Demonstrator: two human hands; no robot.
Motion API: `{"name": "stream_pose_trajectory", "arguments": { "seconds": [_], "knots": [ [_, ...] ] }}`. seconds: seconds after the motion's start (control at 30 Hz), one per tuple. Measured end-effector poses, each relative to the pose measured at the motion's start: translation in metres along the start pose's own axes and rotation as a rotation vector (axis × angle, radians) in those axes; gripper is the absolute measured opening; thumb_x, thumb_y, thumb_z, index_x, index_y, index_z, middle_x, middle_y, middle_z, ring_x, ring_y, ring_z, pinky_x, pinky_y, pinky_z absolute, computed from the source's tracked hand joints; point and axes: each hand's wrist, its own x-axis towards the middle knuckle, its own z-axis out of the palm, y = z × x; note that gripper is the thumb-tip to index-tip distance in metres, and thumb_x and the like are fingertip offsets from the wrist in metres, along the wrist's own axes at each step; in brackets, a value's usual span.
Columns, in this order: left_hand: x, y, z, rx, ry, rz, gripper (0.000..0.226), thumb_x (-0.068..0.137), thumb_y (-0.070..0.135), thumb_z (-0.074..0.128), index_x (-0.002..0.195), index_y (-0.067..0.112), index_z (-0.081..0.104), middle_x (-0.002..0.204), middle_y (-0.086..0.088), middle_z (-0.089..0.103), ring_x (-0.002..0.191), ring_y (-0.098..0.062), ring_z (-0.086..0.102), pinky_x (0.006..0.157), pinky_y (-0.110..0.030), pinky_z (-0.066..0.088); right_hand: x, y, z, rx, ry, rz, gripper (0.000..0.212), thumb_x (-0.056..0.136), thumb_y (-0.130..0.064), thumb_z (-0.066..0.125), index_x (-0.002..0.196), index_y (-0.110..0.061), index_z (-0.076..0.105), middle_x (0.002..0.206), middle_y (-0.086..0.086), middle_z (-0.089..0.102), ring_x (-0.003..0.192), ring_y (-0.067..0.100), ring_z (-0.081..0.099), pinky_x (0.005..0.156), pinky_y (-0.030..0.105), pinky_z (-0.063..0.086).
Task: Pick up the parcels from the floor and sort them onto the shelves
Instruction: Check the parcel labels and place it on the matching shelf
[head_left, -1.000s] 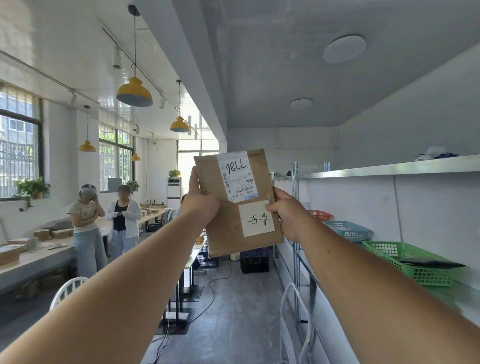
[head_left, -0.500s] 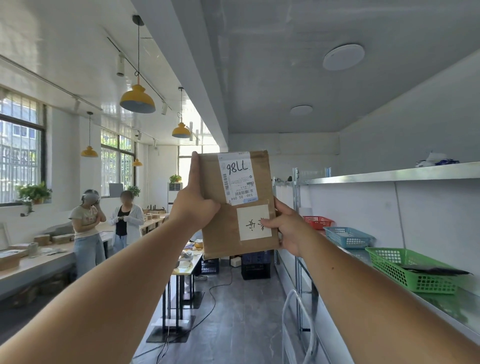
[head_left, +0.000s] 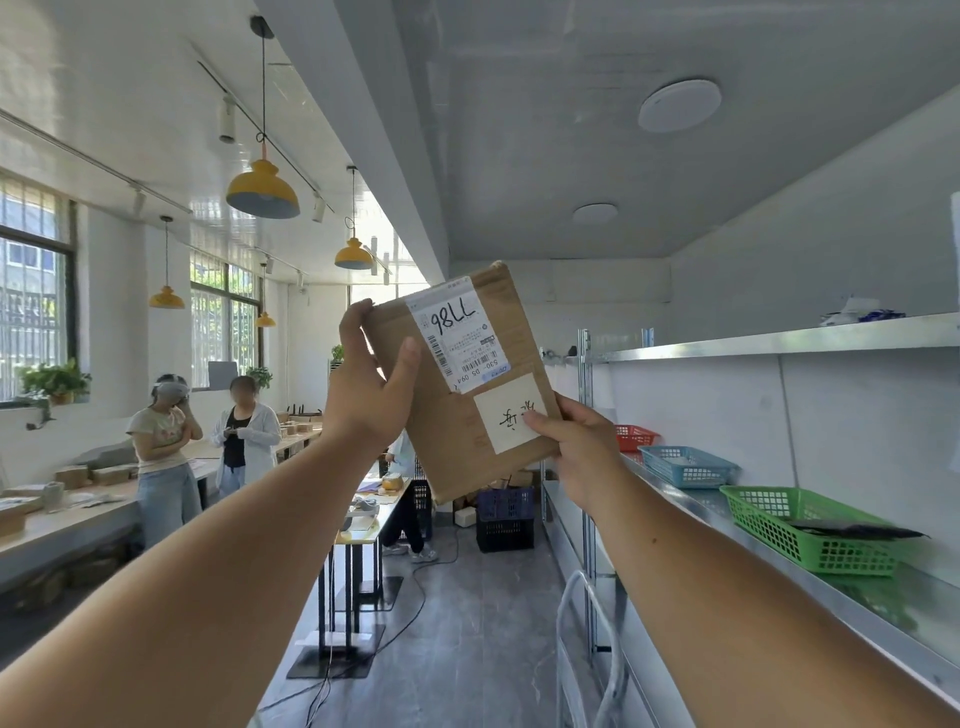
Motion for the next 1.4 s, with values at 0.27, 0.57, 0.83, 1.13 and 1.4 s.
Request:
{"name": "stream_pose_trajectory", "arguments": {
  "seconds": [0.27,0.57,0.83,1.13,1.4],
  "knots": [
    [-0.01,-0.013,0.018,-0.081,0.158,-0.193,0.046,0.101,0.06,0.039,0.135,0.033,0.027,0.114,-0.003,0.063,0.087,-0.021,0.063,0.062,-0.026,0.039,-0.004,0.01,0.012,0.142,0.089,-0.008,0.104,0.076,0.002,0.091,0.164,-0.011,0.036,0.123,0.008,0.074,0.116,0.037,0.074,0.105,0.065,0.055],
    [-0.01,-0.011,0.027,-0.284,0.339,-0.474,0.048,0.098,0.071,0.032,0.122,0.029,0.03,0.106,0.0,0.06,0.078,-0.008,0.054,0.068,-0.03,0.041,-0.008,0.006,0.023,0.234,0.017,0.06,0.056,0.089,-0.019,0.085,0.14,-0.023,0.064,0.128,0.01,0.078,0.119,0.034,0.072,0.101,0.071,0.055],
    [-0.016,-0.008,0.034,-0.565,0.512,-0.837,0.049,0.103,0.07,0.03,0.125,0.026,0.036,0.114,-0.001,0.053,0.097,-0.029,0.054,0.072,-0.034,0.046,-0.007,0.012,0.039,0.163,-0.002,0.132,0.042,0.088,-0.034,0.087,0.124,-0.038,0.067,0.113,-0.002,0.084,0.09,0.021,0.082,0.066,0.048,0.067],
    [-0.032,0.001,0.037,-0.832,0.571,-1.057,0.051,0.102,0.071,0.035,0.132,0.03,0.04,0.12,0.001,0.044,0.082,-0.023,0.053,0.033,-0.035,0.054,-0.003,0.024,0.031,0.076,0.029,0.115,0.069,0.082,-0.035,0.09,0.142,-0.038,0.057,0.118,-0.018,0.07,0.117,0.025,0.058,0.116,0.068,0.027],
    [-0.039,0.0,0.051,-0.863,0.569,-1.229,0.061,0.099,0.069,0.042,0.148,0.031,0.039,0.127,-0.001,0.049,0.108,-0.037,0.056,0.042,-0.039,0.057,-0.008,0.027,0.043,0.243,0.091,0.129,0.103,0.049,-0.035,0.099,0.145,-0.031,0.059,0.14,0.0,0.066,0.128,0.033,0.06,0.101,0.062,0.057]
  ]
}}
